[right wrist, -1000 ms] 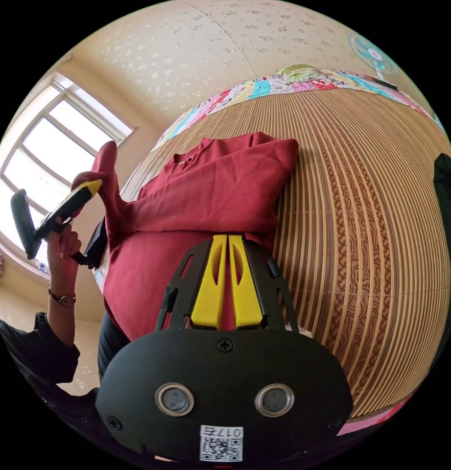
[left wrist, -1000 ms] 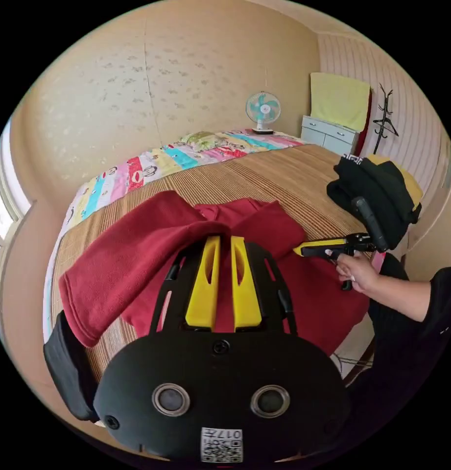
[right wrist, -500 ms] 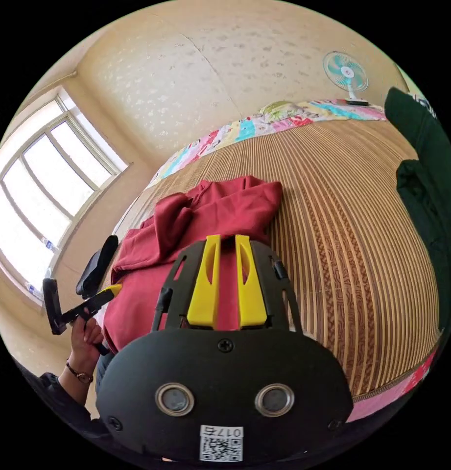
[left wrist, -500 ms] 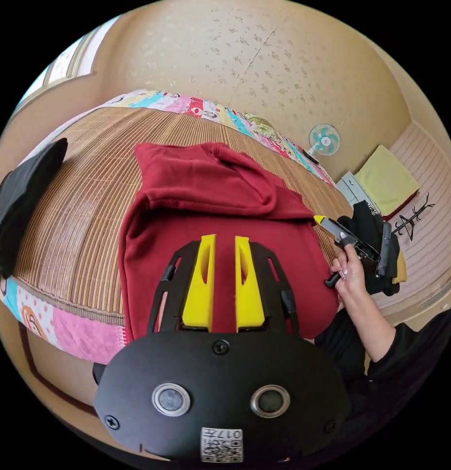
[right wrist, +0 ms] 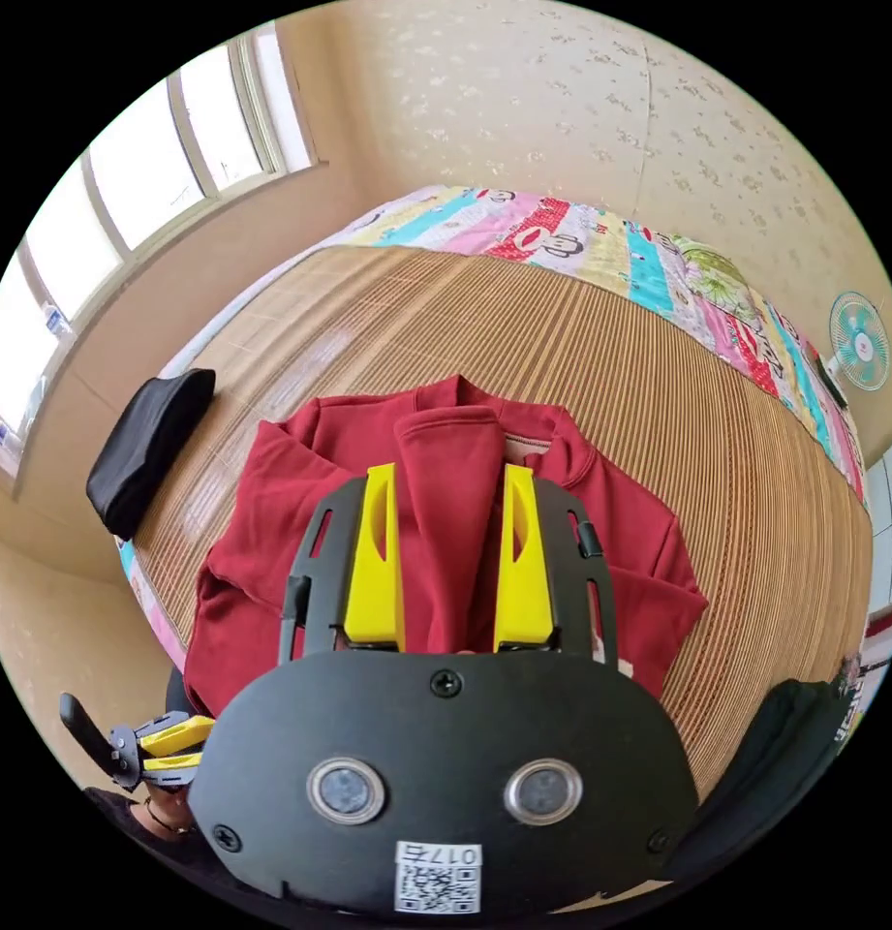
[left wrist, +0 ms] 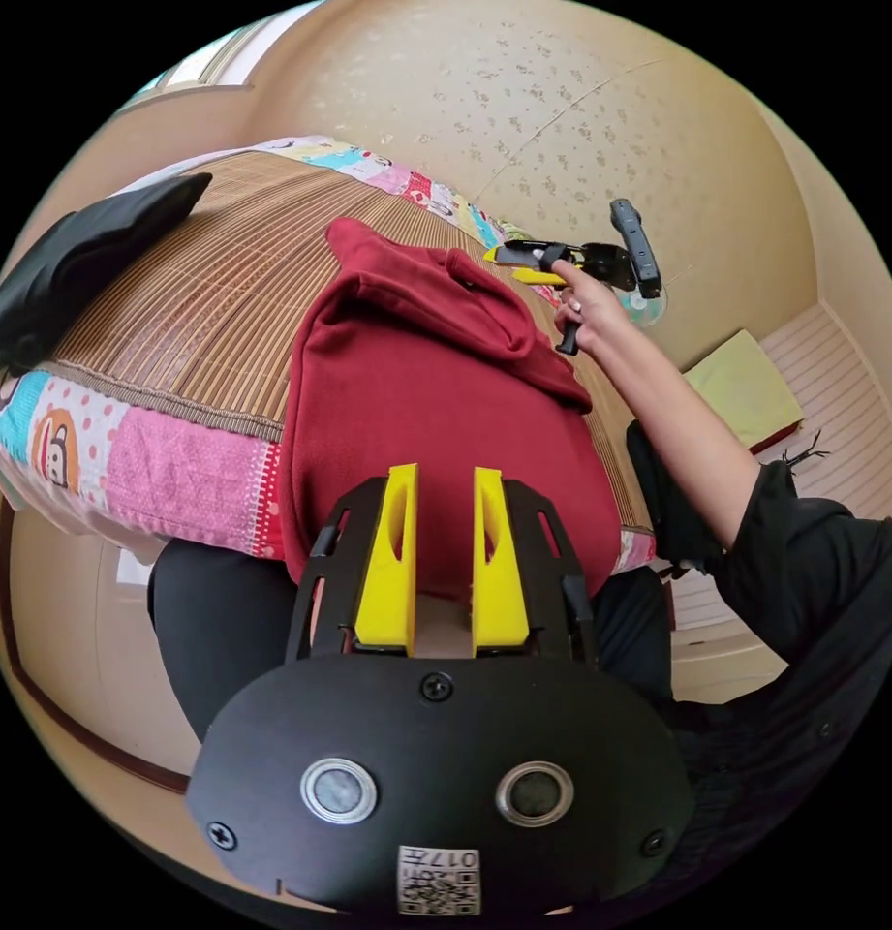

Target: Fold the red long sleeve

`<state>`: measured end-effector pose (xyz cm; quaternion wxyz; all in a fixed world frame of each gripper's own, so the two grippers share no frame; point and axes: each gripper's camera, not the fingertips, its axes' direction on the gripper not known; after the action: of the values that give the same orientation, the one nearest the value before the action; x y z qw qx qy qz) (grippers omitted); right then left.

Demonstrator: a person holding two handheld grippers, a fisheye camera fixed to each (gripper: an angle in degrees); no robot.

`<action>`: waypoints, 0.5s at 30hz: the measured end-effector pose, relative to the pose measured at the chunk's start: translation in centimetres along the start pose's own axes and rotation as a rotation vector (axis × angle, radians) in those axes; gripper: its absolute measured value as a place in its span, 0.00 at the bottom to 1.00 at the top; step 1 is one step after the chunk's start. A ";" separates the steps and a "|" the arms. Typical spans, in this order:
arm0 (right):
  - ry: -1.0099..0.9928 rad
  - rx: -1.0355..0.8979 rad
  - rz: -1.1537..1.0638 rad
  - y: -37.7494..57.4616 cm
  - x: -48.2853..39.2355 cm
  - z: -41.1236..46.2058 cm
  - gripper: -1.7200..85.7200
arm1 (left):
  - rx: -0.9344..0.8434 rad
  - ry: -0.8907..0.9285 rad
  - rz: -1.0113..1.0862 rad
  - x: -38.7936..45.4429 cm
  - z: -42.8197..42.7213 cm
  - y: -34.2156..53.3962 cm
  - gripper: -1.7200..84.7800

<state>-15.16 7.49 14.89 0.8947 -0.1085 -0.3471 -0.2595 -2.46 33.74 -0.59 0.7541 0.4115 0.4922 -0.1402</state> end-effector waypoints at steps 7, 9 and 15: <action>-0.313 0.212 0.102 3.2 6.9 -2.0 0.08 | 0.041 -0.002 0.024 -1.2 -1.9 1.0 0.12; -0.434 0.396 0.275 7.3 11.8 -4.5 0.08 | 0.046 0.009 0.004 -2.3 -1.9 1.4 0.12; -0.448 0.374 0.678 20.8 22.9 -2.1 0.07 | 0.083 0.004 -0.045 -4.1 -2.2 1.7 0.12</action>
<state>11.57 15.29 28.58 0.8362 -0.1061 -0.5180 0.1456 -4.74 35.71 3.32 0.7321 0.4317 0.4965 -0.1767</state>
